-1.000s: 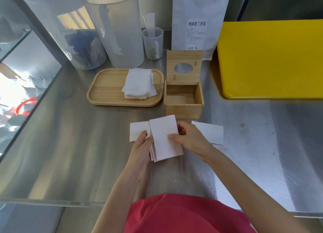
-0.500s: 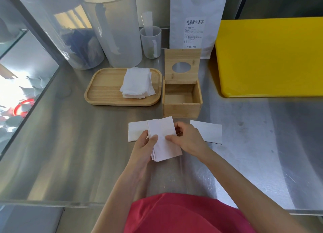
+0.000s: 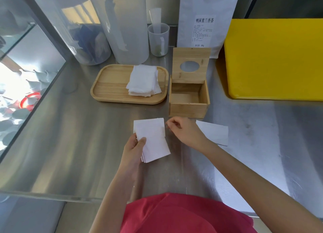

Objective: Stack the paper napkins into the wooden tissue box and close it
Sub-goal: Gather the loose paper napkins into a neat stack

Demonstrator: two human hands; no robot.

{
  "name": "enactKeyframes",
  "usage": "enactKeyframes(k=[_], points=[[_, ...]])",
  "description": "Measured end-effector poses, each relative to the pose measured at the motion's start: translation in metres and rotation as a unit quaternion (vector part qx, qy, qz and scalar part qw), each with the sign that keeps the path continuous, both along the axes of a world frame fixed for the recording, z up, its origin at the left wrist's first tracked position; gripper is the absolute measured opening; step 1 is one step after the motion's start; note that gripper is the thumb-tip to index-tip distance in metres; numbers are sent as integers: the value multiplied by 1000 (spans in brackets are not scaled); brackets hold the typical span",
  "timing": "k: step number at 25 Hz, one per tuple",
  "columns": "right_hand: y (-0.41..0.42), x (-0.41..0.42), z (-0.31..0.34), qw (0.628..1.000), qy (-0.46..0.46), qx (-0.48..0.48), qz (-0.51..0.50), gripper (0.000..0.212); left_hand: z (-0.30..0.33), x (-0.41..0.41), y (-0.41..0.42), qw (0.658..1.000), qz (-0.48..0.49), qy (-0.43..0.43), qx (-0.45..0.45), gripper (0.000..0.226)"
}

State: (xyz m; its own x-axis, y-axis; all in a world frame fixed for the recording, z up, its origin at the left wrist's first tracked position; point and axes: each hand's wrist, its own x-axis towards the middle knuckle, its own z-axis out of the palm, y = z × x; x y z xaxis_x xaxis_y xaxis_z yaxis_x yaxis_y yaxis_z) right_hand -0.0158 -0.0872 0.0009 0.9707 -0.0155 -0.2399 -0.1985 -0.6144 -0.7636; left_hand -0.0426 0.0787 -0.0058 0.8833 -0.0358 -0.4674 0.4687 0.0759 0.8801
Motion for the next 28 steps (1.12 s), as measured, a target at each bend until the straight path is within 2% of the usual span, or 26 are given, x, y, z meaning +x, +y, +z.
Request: enactKeyframes(k=[3, 7, 14, 19, 22, 28], points=[[5, 16, -2, 988, -22, -122, 93, 31, -1, 2, 14, 999, 43, 10, -7, 19], [27, 35, -6, 941, -15, -239, 240, 44, -4, 3, 22, 997, 73, 14, 3, 18], [44, 46, -16, 913, -23, -338, 228, 46, -4, 2, 23, 997, 73, 18, 14, 18], [40, 45, -15, 951, 58, -259, 160, 49, -3, 1, 23, 998, 65, 20, 15, 20], [39, 40, -18, 963, 66, -222, 138, 49, -3, 0, 21, 997, 64, 23, 23, 18], [21, 19, -24, 994, 47, -86, 58, 25, -1, 0, 19, 997, 71, 25, 15, 16]])
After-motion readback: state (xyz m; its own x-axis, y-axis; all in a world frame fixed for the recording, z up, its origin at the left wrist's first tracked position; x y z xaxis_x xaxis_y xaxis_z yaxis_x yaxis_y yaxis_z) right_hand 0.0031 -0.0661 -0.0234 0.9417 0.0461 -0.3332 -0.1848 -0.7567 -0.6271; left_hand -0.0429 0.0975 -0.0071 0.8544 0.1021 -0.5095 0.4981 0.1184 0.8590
